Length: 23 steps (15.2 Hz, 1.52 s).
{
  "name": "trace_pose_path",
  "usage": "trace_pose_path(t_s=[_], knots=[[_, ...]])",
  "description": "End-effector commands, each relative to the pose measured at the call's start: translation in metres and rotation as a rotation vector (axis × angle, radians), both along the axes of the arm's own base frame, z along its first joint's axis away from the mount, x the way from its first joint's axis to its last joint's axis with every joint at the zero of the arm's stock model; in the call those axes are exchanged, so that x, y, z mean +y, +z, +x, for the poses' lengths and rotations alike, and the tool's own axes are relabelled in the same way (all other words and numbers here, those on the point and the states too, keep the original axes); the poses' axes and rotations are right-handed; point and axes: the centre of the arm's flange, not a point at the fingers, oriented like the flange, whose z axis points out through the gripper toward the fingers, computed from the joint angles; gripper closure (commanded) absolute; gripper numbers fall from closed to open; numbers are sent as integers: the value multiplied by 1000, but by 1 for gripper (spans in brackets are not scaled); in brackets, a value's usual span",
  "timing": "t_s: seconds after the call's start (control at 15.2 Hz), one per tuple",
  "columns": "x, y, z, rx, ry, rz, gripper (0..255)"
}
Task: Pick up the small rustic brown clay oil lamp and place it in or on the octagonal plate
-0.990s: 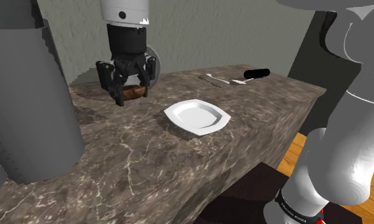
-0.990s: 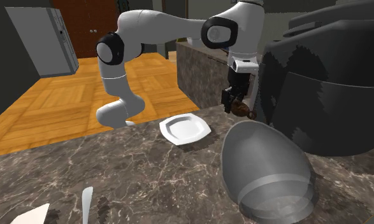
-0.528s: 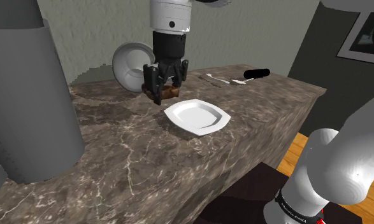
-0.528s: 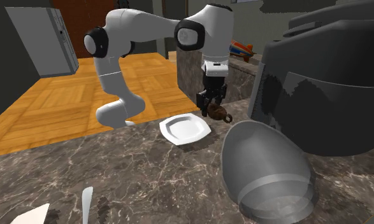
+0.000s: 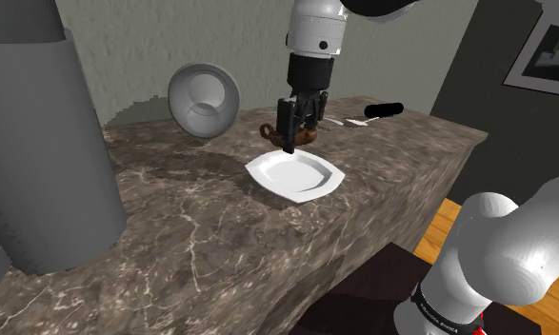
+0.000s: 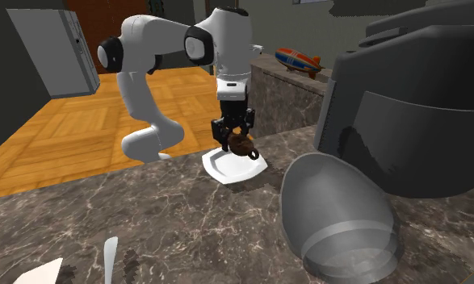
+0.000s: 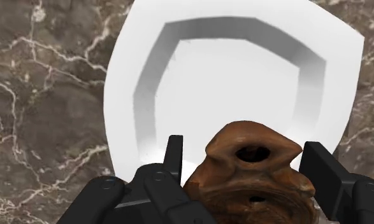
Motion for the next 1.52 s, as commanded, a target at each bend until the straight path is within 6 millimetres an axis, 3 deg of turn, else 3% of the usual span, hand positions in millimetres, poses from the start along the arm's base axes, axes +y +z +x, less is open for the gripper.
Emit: trace_pose_path(t_s=[0.0,0.66,1.25,1.32,1.45], knots=[[-26,-3,-15,0,1,1,255],[-26,-56,-15,0,1,1,255],[-26,-58,-15,0,1,1,255],[-26,-58,-15,0,1,1,0],[-26,-58,-15,0,1,1,0]])
